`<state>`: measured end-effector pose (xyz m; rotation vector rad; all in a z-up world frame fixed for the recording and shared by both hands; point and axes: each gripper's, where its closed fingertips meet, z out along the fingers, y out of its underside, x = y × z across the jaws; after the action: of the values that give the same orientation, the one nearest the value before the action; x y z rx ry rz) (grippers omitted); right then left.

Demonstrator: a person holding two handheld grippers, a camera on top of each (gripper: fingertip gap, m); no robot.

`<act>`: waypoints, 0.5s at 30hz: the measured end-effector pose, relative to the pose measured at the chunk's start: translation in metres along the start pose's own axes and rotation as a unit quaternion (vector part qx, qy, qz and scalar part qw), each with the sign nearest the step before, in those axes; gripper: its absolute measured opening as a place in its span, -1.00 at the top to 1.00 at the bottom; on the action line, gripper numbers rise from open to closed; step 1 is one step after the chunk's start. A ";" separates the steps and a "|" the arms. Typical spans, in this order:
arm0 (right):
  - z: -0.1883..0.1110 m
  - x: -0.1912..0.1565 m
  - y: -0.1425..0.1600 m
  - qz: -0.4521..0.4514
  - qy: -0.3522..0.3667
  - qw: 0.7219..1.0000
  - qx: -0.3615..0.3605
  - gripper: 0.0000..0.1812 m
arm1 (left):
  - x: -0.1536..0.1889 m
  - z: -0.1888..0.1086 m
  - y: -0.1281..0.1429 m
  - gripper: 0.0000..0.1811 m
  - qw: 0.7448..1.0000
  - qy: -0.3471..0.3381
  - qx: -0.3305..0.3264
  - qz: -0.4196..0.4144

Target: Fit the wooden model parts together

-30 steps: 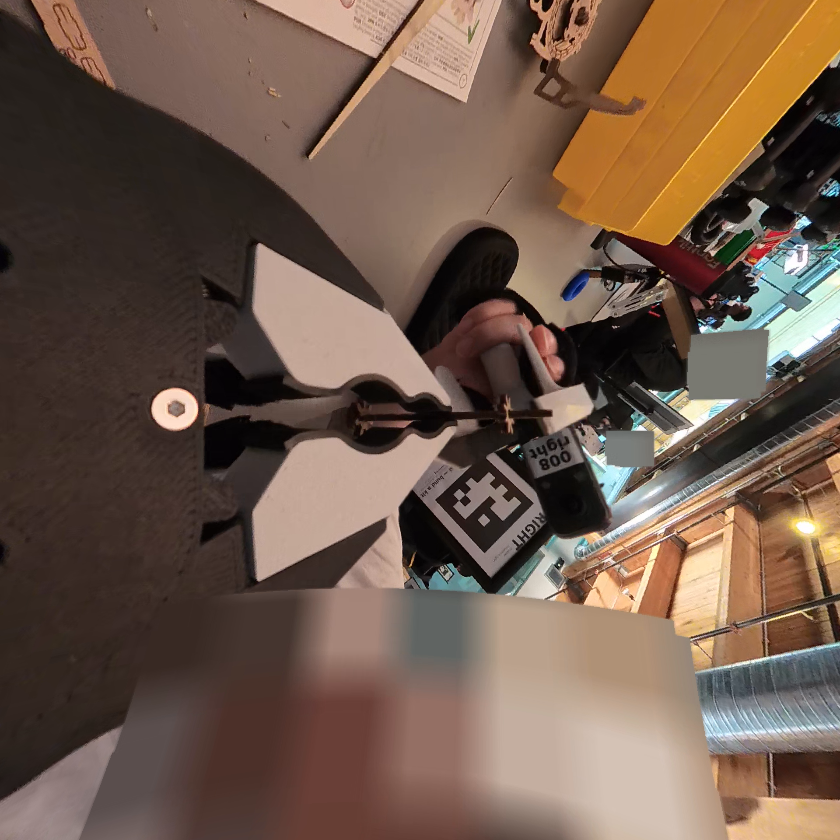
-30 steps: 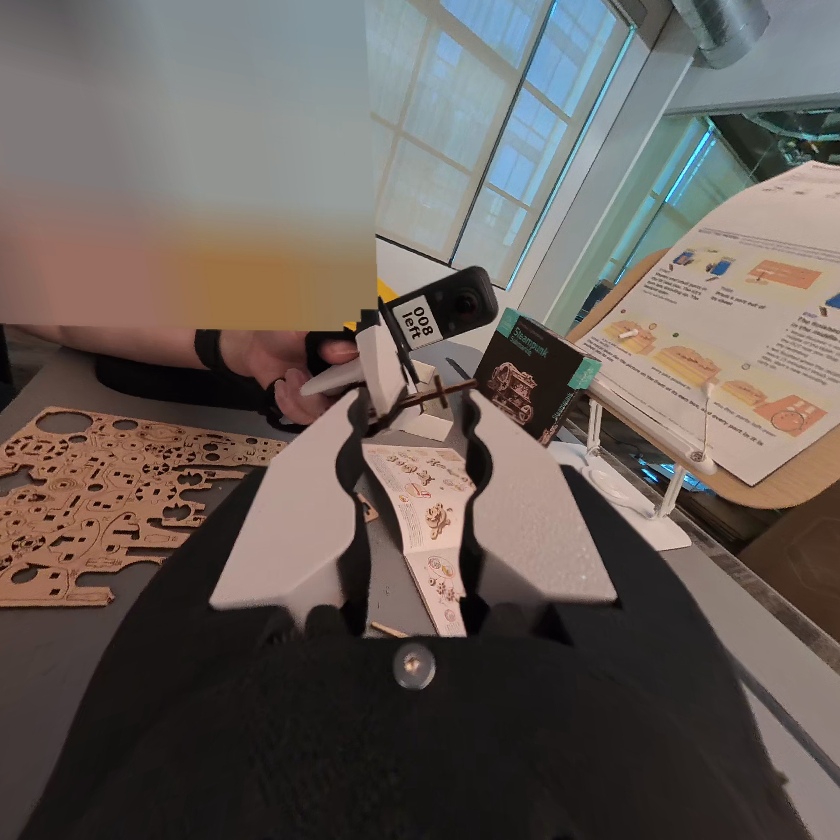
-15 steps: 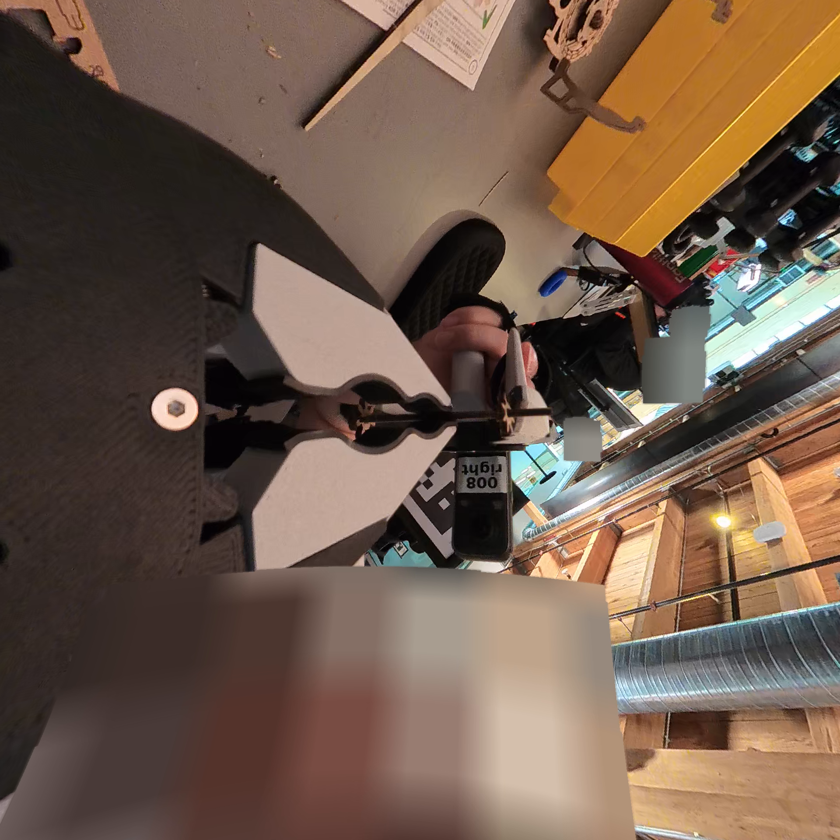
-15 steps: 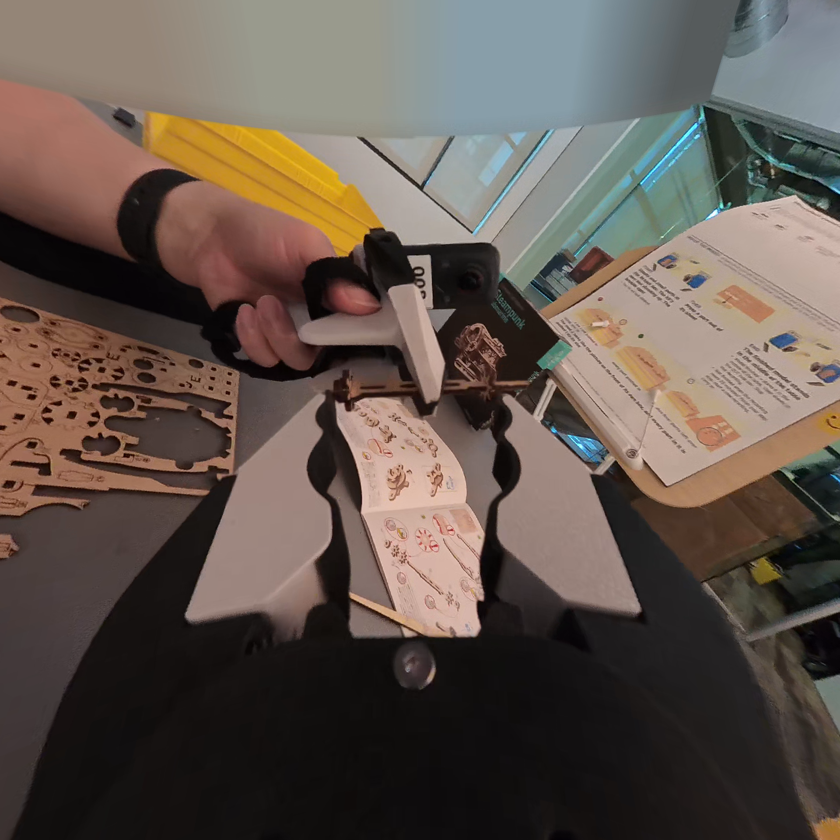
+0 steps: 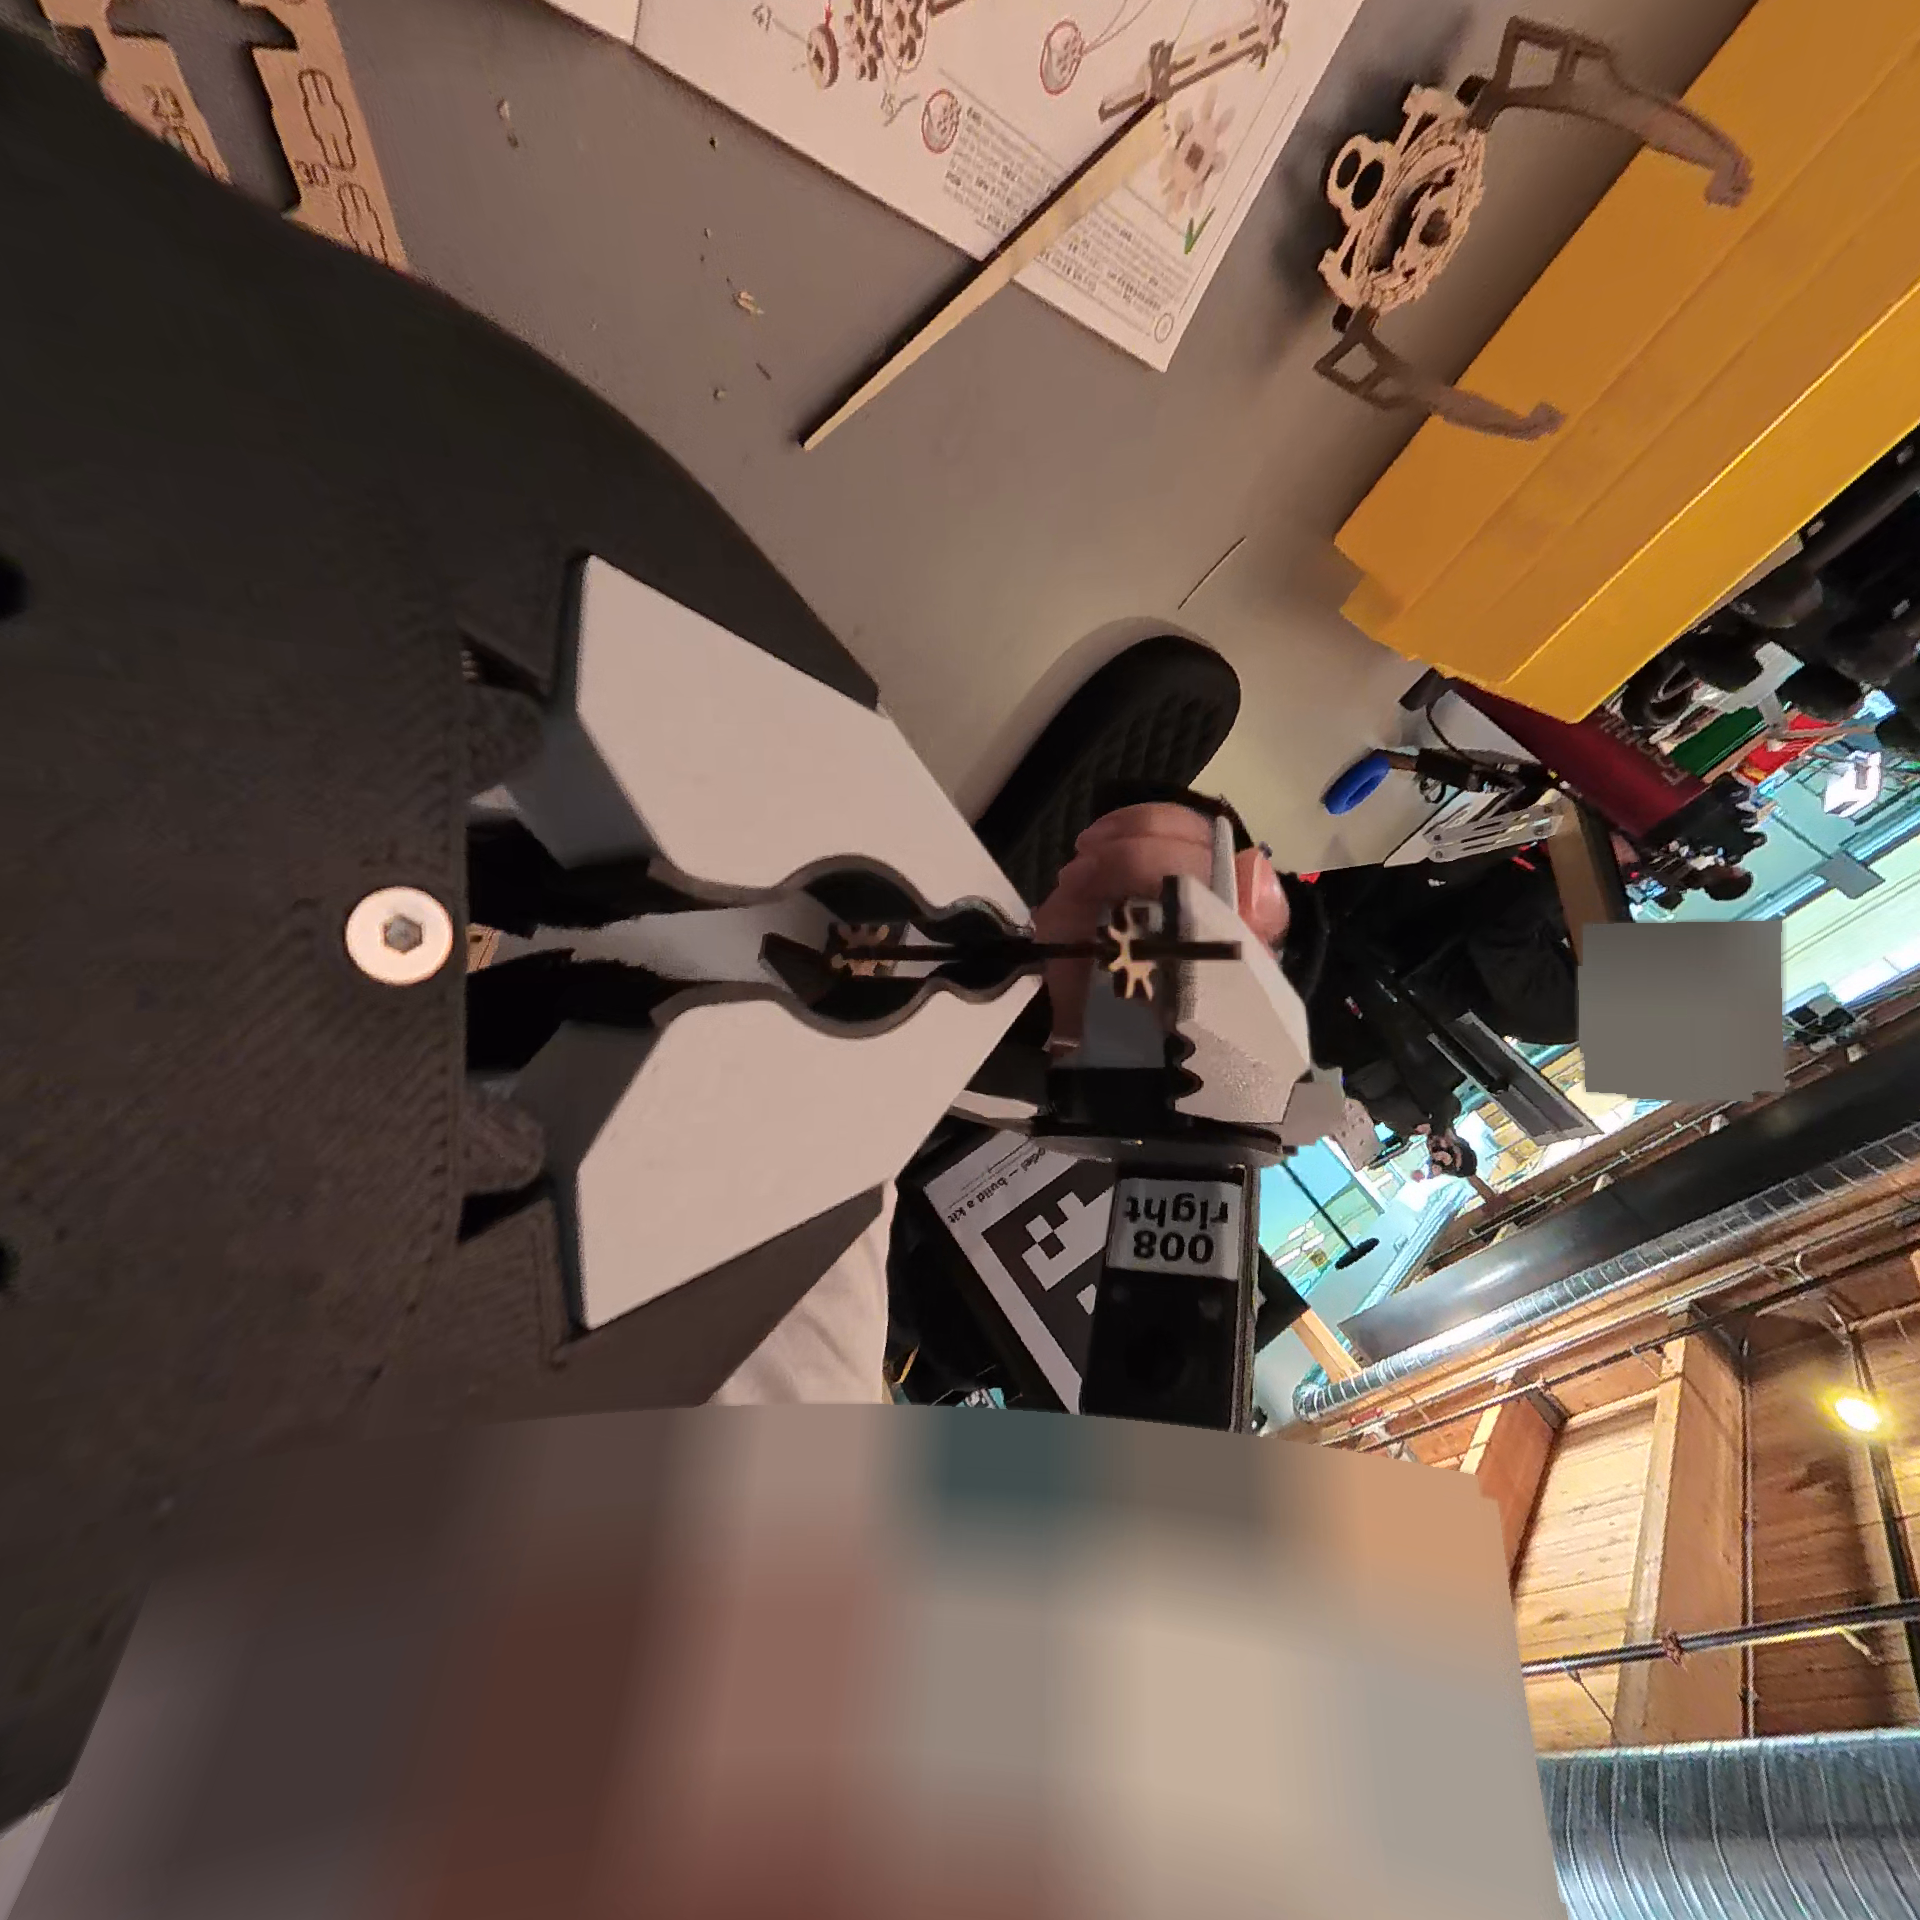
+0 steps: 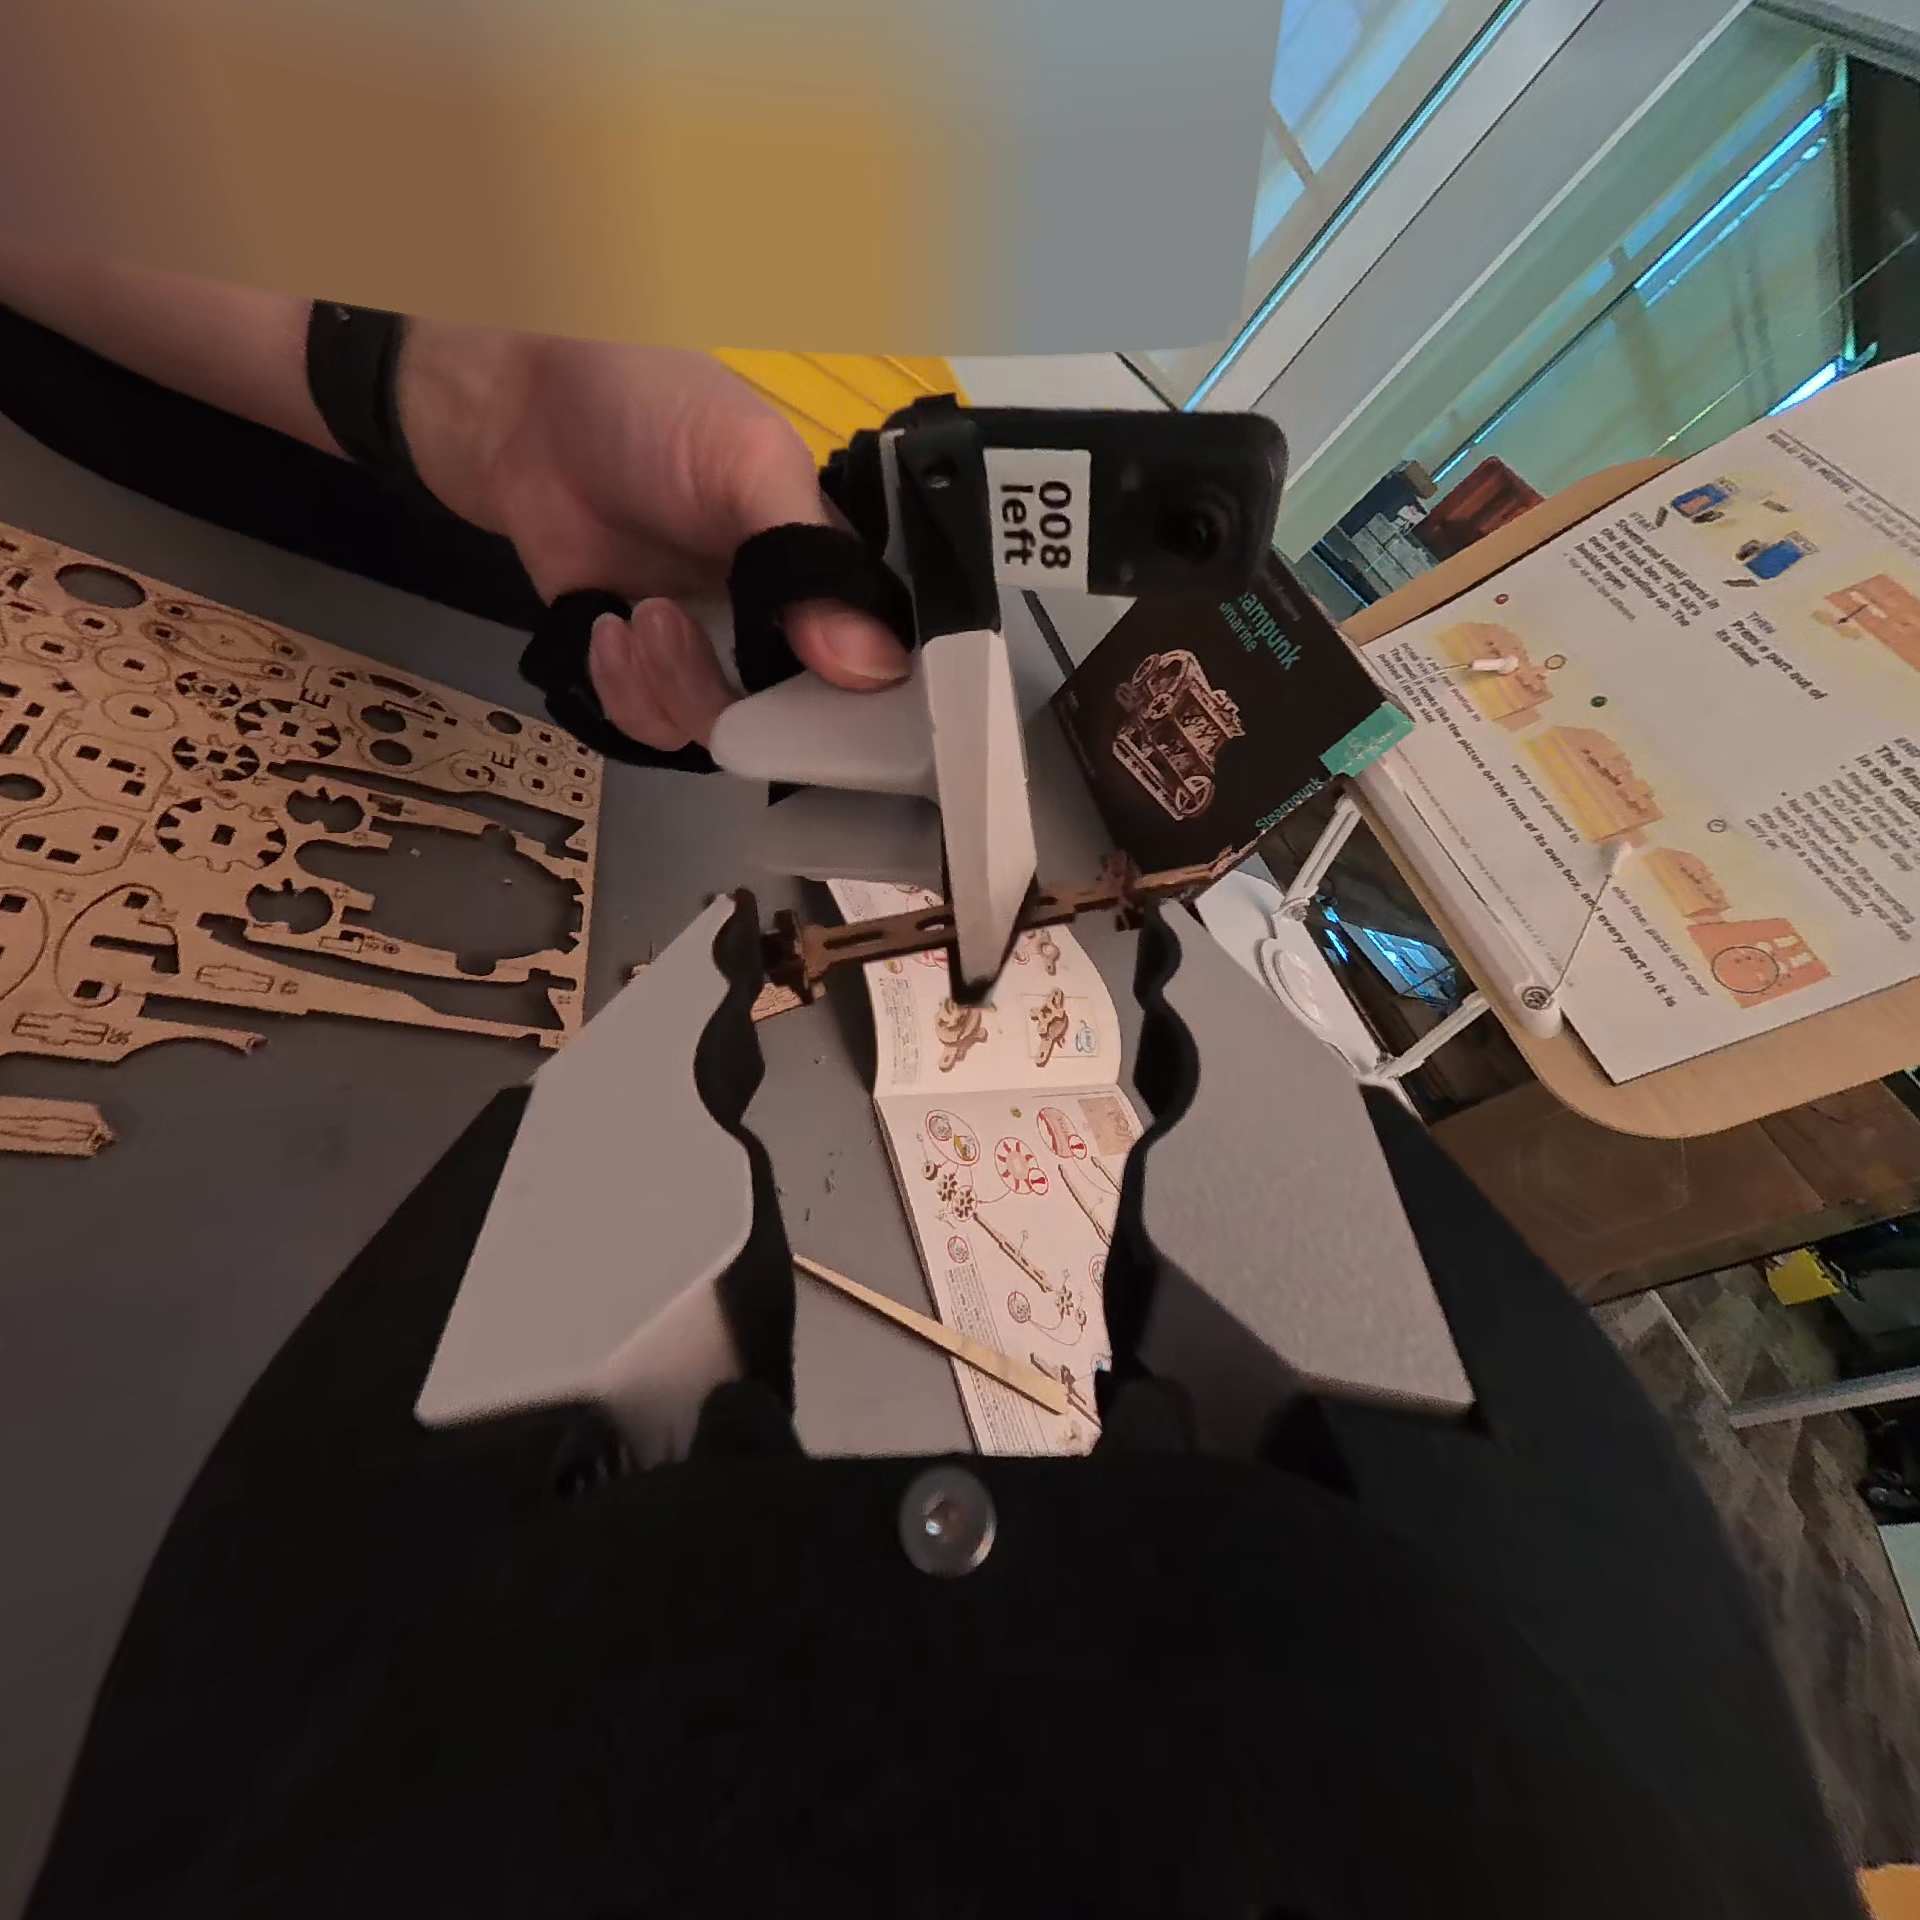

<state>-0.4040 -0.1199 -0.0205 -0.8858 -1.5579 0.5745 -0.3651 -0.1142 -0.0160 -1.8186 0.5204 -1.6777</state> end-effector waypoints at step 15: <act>-0.005 -0.001 0.002 0.003 -0.005 1.000 -0.012 0.24 | 0.001 0.001 0.002 1.00 1.000 0.007 -0.006 -0.011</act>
<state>-0.3989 -0.1202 -0.0213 -0.9064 -1.5742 0.5658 -0.3640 -0.1165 -0.0165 -1.8281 0.5185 -1.7063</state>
